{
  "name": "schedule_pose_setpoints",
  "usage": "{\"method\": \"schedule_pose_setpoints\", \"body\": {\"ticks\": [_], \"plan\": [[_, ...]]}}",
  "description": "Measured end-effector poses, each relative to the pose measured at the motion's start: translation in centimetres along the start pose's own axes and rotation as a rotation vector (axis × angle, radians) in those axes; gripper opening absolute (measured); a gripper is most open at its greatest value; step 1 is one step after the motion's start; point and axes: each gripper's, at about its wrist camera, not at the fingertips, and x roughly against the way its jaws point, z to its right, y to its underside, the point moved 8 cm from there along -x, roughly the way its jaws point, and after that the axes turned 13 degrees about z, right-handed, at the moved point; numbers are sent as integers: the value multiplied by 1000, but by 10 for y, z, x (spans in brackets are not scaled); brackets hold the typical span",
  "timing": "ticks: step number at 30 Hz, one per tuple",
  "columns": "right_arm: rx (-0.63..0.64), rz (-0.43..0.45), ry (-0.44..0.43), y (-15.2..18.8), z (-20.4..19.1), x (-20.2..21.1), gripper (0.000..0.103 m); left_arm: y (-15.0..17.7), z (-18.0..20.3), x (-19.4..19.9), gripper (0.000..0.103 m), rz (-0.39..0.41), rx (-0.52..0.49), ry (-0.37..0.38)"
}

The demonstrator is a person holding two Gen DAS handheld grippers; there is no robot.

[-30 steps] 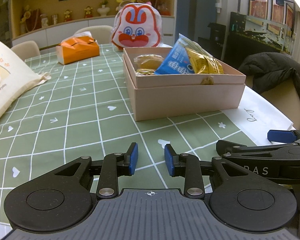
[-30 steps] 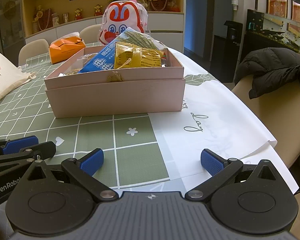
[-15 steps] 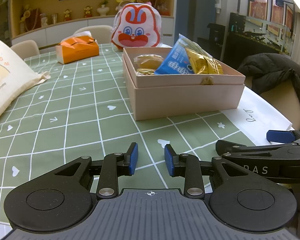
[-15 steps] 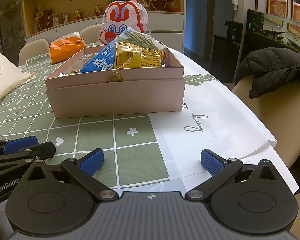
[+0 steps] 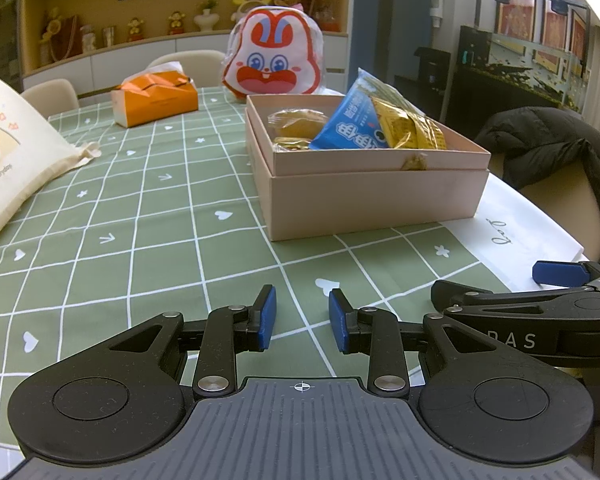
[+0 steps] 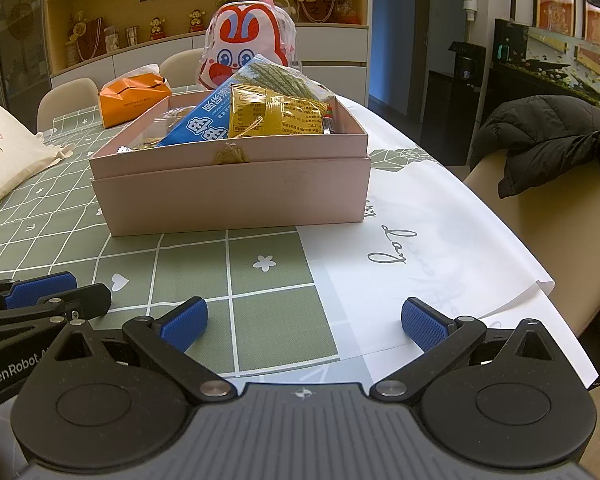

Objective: Organize snacks

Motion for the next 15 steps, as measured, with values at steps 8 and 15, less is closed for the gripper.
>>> {"method": "schedule_pose_setpoints", "body": {"ticks": [8,15], "plan": [[0,0,0,0,0,0,103,0,0,0,33,0,2,2],[0,0,0,0,0,0,103,0,1,0,33,0,-2,-1]]}}
